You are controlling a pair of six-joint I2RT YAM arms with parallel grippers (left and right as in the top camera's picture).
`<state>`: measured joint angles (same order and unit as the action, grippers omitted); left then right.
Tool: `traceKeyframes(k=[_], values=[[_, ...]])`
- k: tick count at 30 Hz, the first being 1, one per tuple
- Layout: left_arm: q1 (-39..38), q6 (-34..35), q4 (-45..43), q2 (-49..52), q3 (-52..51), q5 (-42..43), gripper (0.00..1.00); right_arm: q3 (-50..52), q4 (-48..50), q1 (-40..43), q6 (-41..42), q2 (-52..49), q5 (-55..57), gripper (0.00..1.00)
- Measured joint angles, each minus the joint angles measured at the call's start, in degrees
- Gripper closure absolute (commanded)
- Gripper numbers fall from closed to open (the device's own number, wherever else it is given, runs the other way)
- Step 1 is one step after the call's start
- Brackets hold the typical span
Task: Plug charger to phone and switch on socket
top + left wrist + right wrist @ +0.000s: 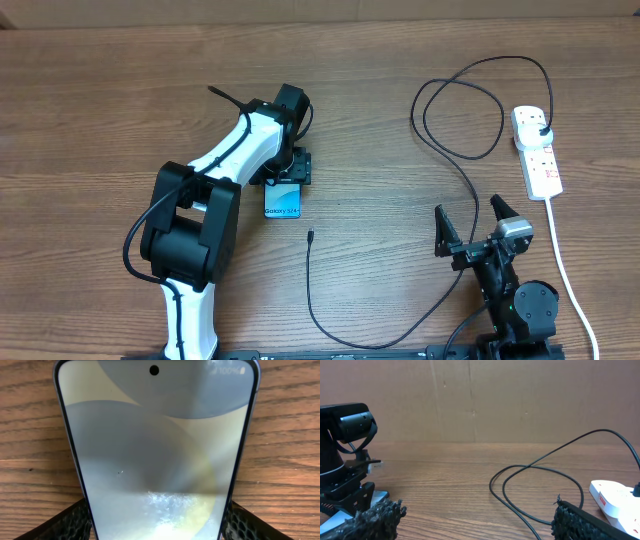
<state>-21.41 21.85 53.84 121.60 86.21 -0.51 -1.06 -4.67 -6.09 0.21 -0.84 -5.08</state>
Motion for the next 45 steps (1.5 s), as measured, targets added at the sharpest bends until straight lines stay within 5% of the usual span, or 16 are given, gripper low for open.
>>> traceKeyframes(k=[37, 45], values=[[0.0, -0.1, -0.3, -0.1, -0.2, 0.0, 0.22, 0.0, 0.0, 0.0, 0.0, 0.0, -0.3, 0.0], [0.0, -0.9, -0.3, -0.2, -0.4, 0.0, 0.21, 0.0, -0.2, 0.0, 8.8, 0.0, -1.1, 0.0]])
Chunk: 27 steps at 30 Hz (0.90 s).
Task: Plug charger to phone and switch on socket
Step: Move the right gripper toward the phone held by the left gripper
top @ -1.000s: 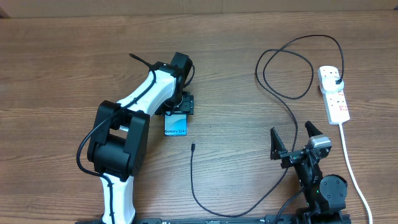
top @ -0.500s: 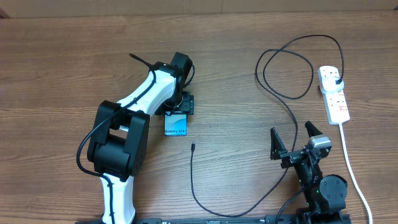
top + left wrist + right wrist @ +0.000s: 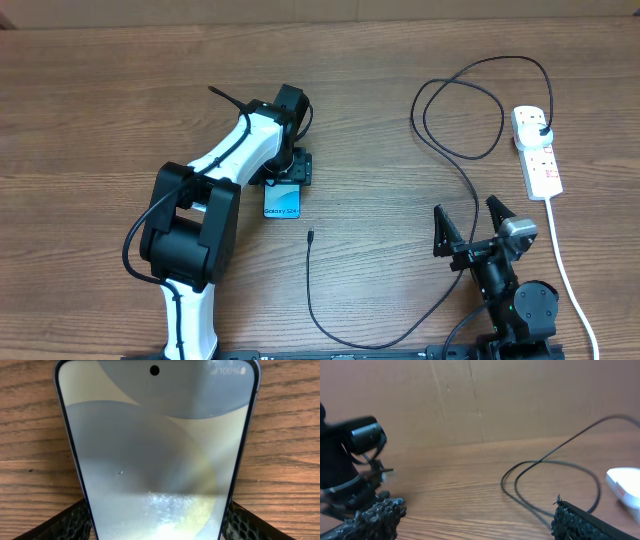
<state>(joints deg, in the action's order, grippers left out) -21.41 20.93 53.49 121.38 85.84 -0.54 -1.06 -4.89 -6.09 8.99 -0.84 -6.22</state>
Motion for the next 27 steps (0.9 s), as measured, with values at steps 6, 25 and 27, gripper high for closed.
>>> traceKeyframes(k=[6, 25, 27], values=[[0.0, -0.1, 0.0, 0.0, 0.0, 0.0, 0.22, -2.4, -7.4, 0.0, 5.4, 0.0, -0.7, 0.0], [0.0, -0.2, -0.4, 0.0, 0.0, -0.2, 0.2, -52.3, -41.2, 0.0, 7.5, -25.7, -1.0, 0.0], [0.0, -0.2, -0.4, 0.0, 0.0, -0.2, 0.2, -55.4, -44.8, 0.0, 7.5, -31.1, -1.3, 0.0]])
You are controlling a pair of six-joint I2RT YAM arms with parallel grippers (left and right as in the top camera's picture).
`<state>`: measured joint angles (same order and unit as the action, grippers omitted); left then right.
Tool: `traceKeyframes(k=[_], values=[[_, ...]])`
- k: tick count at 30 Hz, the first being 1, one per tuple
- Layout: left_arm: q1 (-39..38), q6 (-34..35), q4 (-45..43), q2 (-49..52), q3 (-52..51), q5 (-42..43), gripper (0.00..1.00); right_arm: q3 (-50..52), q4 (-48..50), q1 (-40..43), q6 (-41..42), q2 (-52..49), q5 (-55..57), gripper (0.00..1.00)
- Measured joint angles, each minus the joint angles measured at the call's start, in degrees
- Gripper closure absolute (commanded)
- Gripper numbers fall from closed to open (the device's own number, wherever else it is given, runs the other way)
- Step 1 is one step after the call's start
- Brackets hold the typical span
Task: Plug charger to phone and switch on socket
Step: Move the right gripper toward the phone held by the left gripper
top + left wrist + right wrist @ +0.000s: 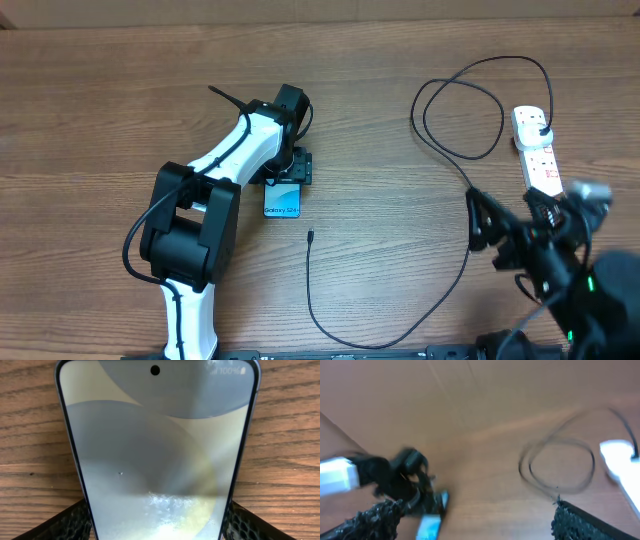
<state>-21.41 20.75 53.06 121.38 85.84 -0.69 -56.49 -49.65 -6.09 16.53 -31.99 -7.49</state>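
Observation:
The phone (283, 201) lies screen up on the wooden table, and its lit screen (155, 445) fills the left wrist view. My left gripper (288, 172) is shut on the phone, with its black fingers (67, 522) pressed against both long edges. The black charger cable ends in a small plug (311, 237) lying loose just below the phone. The cable loops right to the white power strip (537, 150). My right gripper (510, 226) hangs open and raised at the right, holding nothing. Its blurred view shows the phone (427, 527) far off.
The cable runs from the plug down to the front edge, up the right side and into a wide loop (460, 105) before the strip. A white lead (565, 265) trails from the strip to the front. The left arm (215, 165) lies across the left half.
My right arm has lifted from its low spot at the front right and now looks down across the table, its view blurred. The left gripper, phone and plug are unchanged.
At first my right gripper sat low and open at the front right, looking level along the table. Then it had tilted a little. Now it is raised, nearer the cable. My left gripper stayed shut on the phone throughout.

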Motion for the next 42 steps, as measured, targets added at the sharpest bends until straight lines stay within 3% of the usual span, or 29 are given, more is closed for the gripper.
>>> traceKeyframes(k=[16, 28, 32, 42], values=[[0.0, -1.3, 0.0, -0.1, 0.0, 0.7, 0.26, -1.6, -2.4, 0.0, 0.0, -24.0, -19.4, 0.04], [1.5, -5.7, -0.3, -0.5, 0.0, 6.5, 0.28, -1.6, -5.1, -0.7, 0.0, -42.8, -24.0, 0.05], [3.7, -7.9, -0.3, -0.7, 0.0, 12.6, 0.28, -1.5, -1.4, -2.4, 0.2, -47.9, -25.7, 0.05], [7.1, -15.1, 0.3, -0.2, -0.7, 30.0, 0.27, 4.4, 21.3, -11.8, 7.4, -58.9, -29.8, 0.07]])
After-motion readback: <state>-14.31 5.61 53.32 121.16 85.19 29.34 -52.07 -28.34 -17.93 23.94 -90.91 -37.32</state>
